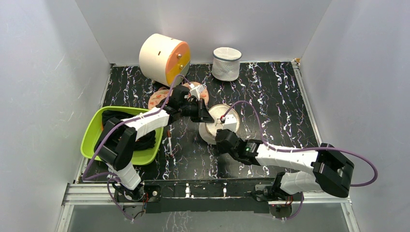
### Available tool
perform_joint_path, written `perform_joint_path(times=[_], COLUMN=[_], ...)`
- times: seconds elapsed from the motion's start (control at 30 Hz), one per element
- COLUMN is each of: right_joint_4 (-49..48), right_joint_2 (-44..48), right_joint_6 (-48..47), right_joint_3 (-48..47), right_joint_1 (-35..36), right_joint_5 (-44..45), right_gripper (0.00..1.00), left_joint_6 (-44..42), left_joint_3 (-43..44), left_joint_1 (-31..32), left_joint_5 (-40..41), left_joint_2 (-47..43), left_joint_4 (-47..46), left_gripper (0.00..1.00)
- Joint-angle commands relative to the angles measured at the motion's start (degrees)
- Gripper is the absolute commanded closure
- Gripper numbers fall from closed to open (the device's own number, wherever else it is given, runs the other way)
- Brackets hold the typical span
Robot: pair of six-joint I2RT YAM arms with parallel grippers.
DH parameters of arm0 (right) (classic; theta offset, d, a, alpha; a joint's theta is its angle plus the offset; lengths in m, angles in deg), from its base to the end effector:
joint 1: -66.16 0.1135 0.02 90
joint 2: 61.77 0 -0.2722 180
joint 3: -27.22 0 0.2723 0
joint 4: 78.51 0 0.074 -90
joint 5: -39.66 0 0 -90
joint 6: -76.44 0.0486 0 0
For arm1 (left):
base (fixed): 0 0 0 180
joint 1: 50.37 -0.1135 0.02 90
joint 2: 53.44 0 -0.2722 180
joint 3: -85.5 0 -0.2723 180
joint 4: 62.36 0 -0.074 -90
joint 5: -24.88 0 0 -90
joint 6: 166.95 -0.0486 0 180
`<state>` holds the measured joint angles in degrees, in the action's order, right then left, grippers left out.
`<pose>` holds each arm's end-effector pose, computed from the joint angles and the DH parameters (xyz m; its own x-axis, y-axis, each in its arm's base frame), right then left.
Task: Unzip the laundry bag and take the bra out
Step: Unzip the laundry bag at the center of the board.
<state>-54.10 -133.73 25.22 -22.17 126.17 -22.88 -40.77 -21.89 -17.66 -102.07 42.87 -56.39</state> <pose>0.1529 0.2201 0.1822 -0.6677 -0.0452 -0.7430 -0.2476 0.9548 0.1645 0.3185 -0.2393 0.2187 -0.8506 -0.0144 -0.5257 0.4574 0.4728 -0.7531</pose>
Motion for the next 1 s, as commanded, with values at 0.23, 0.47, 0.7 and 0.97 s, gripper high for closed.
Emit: perform_joint_path(times=[0.23, 0.47, 0.7, 0.97], right_joint_4=[-0.7, 3.0, 5.7, 0.8], right_joint_2=[0.4, 3.8, 10.3, 14.2], right_joint_6=[0.6, 0.9, -1.3, -5.4], right_joint_3=[-1.8, -0.4, 3.9, 5.9], right_joint_1=[0.2, -0.6, -8.4, -16.4], right_joint_5=[4.9, 6.6, 2.2, -14.2], right_gripper=[0.96, 1.00, 1.00, 1.00], left_joint_6=[0.5, -1.5, -4.1, -9.4], left_joint_3=[-0.5, 0.6, 1.5, 3.8], left_joint_1=[-0.4, -0.4, -0.5, -0.5], left_joint_5=[-2.2, -0.6, 2.0, 7.9], left_joint_2=[0.0, -0.5, -1.6, -2.7], left_joint_4=[-0.5, 2.1, 4.8, 10.1], left_gripper=[1.00, 1.00, 1.00, 0.89])
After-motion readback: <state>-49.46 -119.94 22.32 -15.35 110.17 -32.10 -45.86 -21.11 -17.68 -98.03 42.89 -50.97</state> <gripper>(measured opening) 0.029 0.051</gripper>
